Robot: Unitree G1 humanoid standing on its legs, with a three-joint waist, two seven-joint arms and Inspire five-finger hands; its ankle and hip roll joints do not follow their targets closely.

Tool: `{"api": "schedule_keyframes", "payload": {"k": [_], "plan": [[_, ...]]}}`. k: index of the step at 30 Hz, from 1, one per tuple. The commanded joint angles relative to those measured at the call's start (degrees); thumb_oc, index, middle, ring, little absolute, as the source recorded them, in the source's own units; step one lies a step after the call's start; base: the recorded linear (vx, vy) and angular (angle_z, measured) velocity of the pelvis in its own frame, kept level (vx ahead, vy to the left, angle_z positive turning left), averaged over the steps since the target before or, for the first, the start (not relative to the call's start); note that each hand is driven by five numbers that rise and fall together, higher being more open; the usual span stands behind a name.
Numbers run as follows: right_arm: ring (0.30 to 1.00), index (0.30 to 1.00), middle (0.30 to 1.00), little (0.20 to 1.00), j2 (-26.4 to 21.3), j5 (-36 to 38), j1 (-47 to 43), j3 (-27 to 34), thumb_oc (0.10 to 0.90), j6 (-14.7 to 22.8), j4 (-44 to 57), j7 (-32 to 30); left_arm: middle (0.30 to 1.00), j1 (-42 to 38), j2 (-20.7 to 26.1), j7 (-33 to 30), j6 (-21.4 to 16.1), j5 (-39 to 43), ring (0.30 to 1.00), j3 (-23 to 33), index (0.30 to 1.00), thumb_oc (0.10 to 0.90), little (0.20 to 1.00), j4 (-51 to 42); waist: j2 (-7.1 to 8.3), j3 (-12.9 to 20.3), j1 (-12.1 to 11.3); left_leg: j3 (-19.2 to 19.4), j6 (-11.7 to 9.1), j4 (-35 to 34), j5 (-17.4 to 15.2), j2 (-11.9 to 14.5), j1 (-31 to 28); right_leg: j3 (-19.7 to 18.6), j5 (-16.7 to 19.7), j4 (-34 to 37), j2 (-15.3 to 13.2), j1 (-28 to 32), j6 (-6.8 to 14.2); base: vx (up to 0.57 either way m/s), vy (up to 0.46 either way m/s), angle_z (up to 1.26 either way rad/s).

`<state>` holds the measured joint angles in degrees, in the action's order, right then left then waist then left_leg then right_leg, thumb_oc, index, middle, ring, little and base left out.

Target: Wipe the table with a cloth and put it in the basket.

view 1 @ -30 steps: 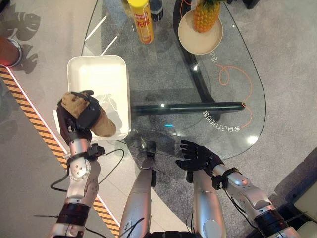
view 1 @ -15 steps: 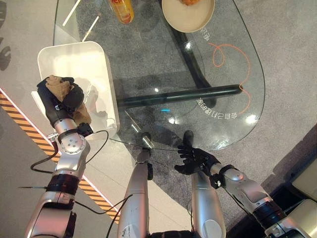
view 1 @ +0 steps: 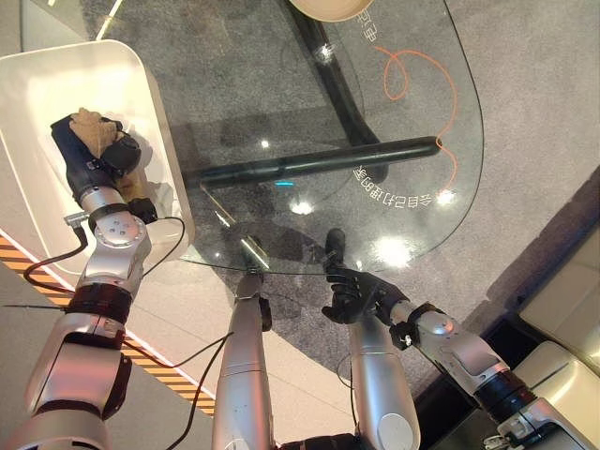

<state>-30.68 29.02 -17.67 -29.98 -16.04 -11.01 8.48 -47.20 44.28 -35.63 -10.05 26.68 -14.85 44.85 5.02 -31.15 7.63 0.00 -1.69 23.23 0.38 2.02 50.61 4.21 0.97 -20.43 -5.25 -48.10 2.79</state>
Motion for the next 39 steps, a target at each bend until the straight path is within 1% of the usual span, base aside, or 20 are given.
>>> {"api": "schedule_keyframes", "payload": {"k": [1,5,10,11,12,13,14,18,23,25,28,33,38,39], "plan": [[0.9,0.9,0.9,0.9,-0.99,3.47,3.5,-3.2,0.8,1.05,1.81,0.13,0.3,-2.79,7.53,-2.84,-1.43,3.48,0.3,2.58,0.3,0.1,0.2,1.49,1.46,1.36,-0.98,6.74,3.3,0.71,-3.04,-0.13,-1.68,-3.13,5.46,3.06,3.0,-0.47,1.27,-0.01,-0.031,-0.01],[0.9,0.9,0.9,0.9,-0.99,4.13,3.23,-3.71,0.8,1.72,1.96,0.17,0.3,-4.36,8.14,-0.15,-0.09,5.64,0.3,1.71,0.3,0.1,0.2,4.13,2.04,1.36,-0.64,6.42,3.41,0.77,-3.27,-0.2,-0.91,-3.11,6.0,2.95,3.33,-1.5,1.47,0.0,0.0,0.0],[0.9,0.9,0.9,0.9,-0.88,4.91,2.72,-4.25,0.8,2.33,2.13,-0.34,0.3,-5.39,7.89,1.55,1.09,7.86,0.3,1.15,0.3,0.1,0.2,6.27,2.43,1.36,-0.47,6.37,3.48,0.3,-3.17,-0.28,-0.56,-2.79,6.13,3.21,3.56,-1.83,1.49,-0.02,-0.019,-0.03],[0.9,0.9,0.9,0.9,-0.65,5.09,2.42,-4.32,0.8,2.59,1.8,-0.35,0.472,-6.19,7.73,2.15,1.98,8.0,0.472,0.64,0.472,0.3,0.4,7.28,2.5,1.36,-0.41,6.28,3.42,-0.17,-2.99,-0.3,-0.64,-2.68,6.32,3.55,3.54,-1.77,1.54,-0.02,-0.043,-0.01],[0.9,0.9,0.9,0.9,-0.6,5.19,2.37,-4.29,0.8,2.74,1.68,-0.33,0.568,-6.53,7.75,2.27,2.56,8.03,0.568,0.47,0.568,0.413,0.513,7.67,2.52,1.36,-0.39,6.24,3.4,-0.22,-2.99,-0.31,-0.6,-2.63,6.36,3.51,3.56,-1.88,1.57,-0.02,-0.051,-0.03],[0.9,0.9,0.9,0.9,-0.54,5.32,2.22,-4.3,0.8,2.79,1.54,-0.37,0.766,-6.9,7.8,2.5,2.95,8.14,0.766,0.26,0.766,0.644,0.744,8.16,2.52,1.36,-0.36,6.16,3.43,-0.2,-3.05,-0.36,-0.58,-2.62,6.37,3.43,3.58,-1.98,1.58,-0.01,-0.04,-0.02],[0.9,0.9,0.9,0.9,-0.43,5.41,2.05,-4.38,0.8,2.84,1.46,-0.51,0.9,-7.26,7.88,2.76,3.31,8.3,0.9,0.05,0.9,0.8,0.9,8.73,2.54,1.36,-0.34,6.08,3.47,-0.27,-3.09,-0.41,-0.66,-2.59,6.41,3.42,3.6,-1.99,1.59,-0.02,-0.039,-0.01],[0.9,0.9,0.9,0.9,-0.47,6.13,1.83,-4.5,0.8,3.44,1.3,-0.82,0.9,-8.44,8.23,4.08,2.9,9.33,0.9,-0.5,0.9,0.8,0.9,10.72,2.72,1.36,-0.27,5.86,3.5,-0.48,-3.1,-0.52,-0.94,-2.38,6.5,3.69,3.53,-1.73,1.55,-0.02,-0.041,0.03],[0.9,0.9,0.9,0.9,-0.24,6.2,2.6,-4.52,0.8,3.65,2.04,-0.86,0.9,-7.83,7.97,5.63,2.45,9.45,0.9,-0.76,0.9,0.8,0.9,10.37,2.5,1.36,-0.4,5.7,3.49,-0.99,-2.97,-0.78,-1.85,-2.38,6.42,3.9,3.48,-0.93,1.54,-0.01,-0.035,0.04],[0.9,0.9,0.9,0.9,-0.11,6.12,2.98,-4.37,0.8,3.67,2.32,-0.85,0.9,-6.88,7.82,6.68,1.87,8.45,0.9,-0.5,0.9,0.8,0.9,9.88,2.21,1.36,-0.61,5.68,3.55,-1.48,-2.8,-0.86,-2.64,-2.19,6.24,3.89,3.38,-0.35,1.44,-0.01,-0.017,0.01],[0.9,0.9,0.9,0.9,-0.19,5.52,3.7,-4.02,0.8,3.66,2.56,-0.54,0.9,-5.68,7.94,6.84,2.29,5.61,0.9,-0.72,0.9,0.8,0.9,8.66,1.72,1.36,-0.92,5.65,3.53,-2.19,-2.43,-1.07,-3.73,-2.14,6.02,4.14,3.26,0.68,1.25,0.0,0.0,0.0],[0.9,0.9,0.9,0.9,-0.43,5.69,4.76,-3.23,0.8,3.74,3.15,-0.94,0.9,-3.7,7.94,7.43,1.75,6.15,0.9,0.22,0.9,0.8,0.9,6.8,1.22,1.36,-1.47,5.58,3.62,-2.49,-2.41,-1.38,-4.99,-1.77,5.32,4.17,2.92,2.19,1.06,-0.01,-0.039,0.02],[0.9,0.9,0.9,0.9,-0.32,5.59,5.87,-2.16,0.8,3.62,3.28,-0.91,0.9,-0.54,7.79,8.07,1.37,7.82,0.9,2.56,0.9,0.8,0.9,4.78,0.48,1.36,-2.35,5.18,3.59,-2.62,-2.29,-1.72,-6.46,-1.09,4.23,3.69,2.37,3.91,0.77,-0.02,-0.041,0.02],[0.9,0.9,0.9,0.9,-0.37,5.44,5.4,-1.73,0.8,3.75,3.16,-0.79,0.9,-0.7,7.92,8.2,1.38,8.2,0.9,3.14,0.9,0.8,0.9,4.52,0.53,1.36,-2.24,5.75,3.85,-3.03,-0.3,-1.92,-5.06,-0.79,5.72,4.2,1.99,2.66,0.34,0.0,-0.035,0.03]]}}
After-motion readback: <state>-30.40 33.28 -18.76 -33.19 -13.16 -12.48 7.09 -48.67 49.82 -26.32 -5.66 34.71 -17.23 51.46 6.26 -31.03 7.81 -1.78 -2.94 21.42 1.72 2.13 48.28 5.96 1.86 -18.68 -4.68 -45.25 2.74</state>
